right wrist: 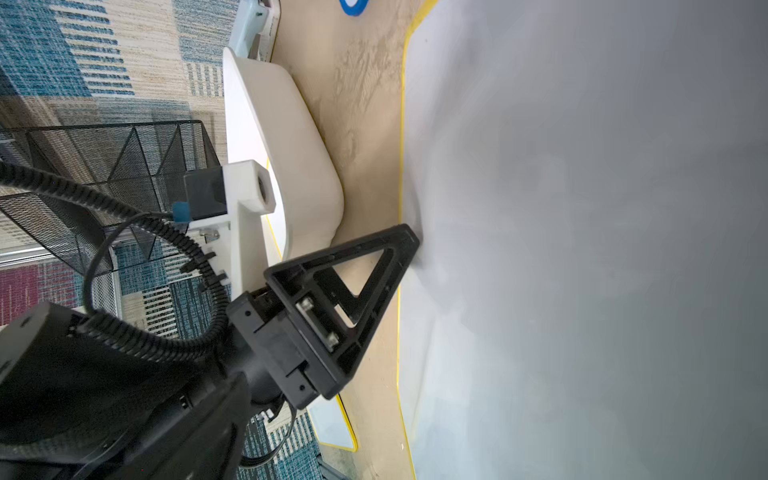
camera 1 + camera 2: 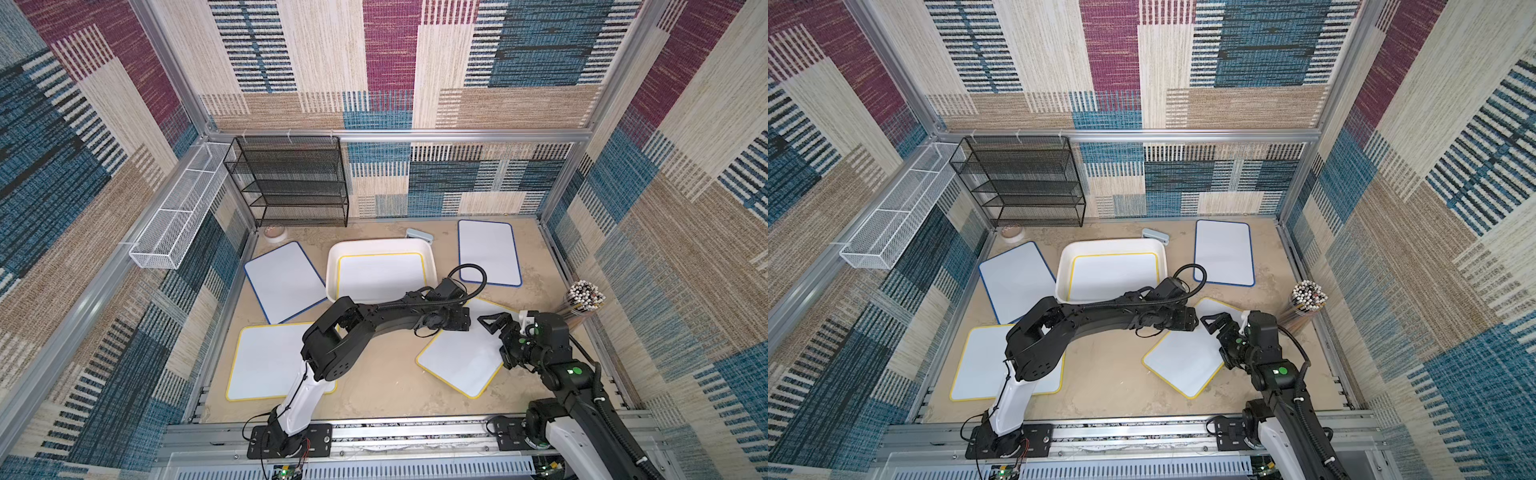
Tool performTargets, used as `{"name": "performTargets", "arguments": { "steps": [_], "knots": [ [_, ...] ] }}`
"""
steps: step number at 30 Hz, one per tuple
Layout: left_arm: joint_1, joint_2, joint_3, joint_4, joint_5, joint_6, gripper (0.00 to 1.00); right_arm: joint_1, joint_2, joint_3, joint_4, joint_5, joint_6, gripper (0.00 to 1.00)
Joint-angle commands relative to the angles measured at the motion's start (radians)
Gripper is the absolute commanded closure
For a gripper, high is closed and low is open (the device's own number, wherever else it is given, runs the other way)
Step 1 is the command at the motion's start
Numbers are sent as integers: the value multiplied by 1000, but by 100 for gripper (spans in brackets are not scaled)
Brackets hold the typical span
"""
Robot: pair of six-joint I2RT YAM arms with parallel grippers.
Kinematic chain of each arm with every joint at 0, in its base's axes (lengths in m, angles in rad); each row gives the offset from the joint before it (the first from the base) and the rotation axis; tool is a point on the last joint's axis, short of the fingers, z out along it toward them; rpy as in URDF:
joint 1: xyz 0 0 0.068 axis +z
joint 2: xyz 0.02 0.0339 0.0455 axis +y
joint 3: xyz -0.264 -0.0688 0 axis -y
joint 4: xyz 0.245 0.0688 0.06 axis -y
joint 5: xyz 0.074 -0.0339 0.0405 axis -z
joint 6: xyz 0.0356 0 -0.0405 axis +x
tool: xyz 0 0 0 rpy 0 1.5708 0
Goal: Put the whiteboard into the storage box
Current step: Pick up the whiteboard at the center of the board.
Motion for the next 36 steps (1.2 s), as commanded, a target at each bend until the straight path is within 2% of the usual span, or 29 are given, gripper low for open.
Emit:
{"name": "performTargets", "arguments": {
  "steps": [1, 9, 14, 20, 30, 36],
  "knots": [
    [-3, 18, -17, -171, 49, -38, 19, 1, -8, 19, -15, 10, 2, 6],
    [-3, 6, -34, -161, 42, -42, 19, 1, -1, 59, -99, 2, -14, 6],
    [-3, 1, -45, -151, 44, -47, 19, 1, -35, 62, -108, 2, -4, 13],
    [-4, -15, -58, -148, 40, -46, 19, 1, -33, 82, -137, 17, -15, 27],
    [-3, -32, -6, -183, 36, -30, 19, 1, -33, 104, -174, 37, -41, 57],
    [-2, -43, 44, -213, 29, -13, 19, 1, -32, 125, -203, 59, -61, 67]
  ]
}}
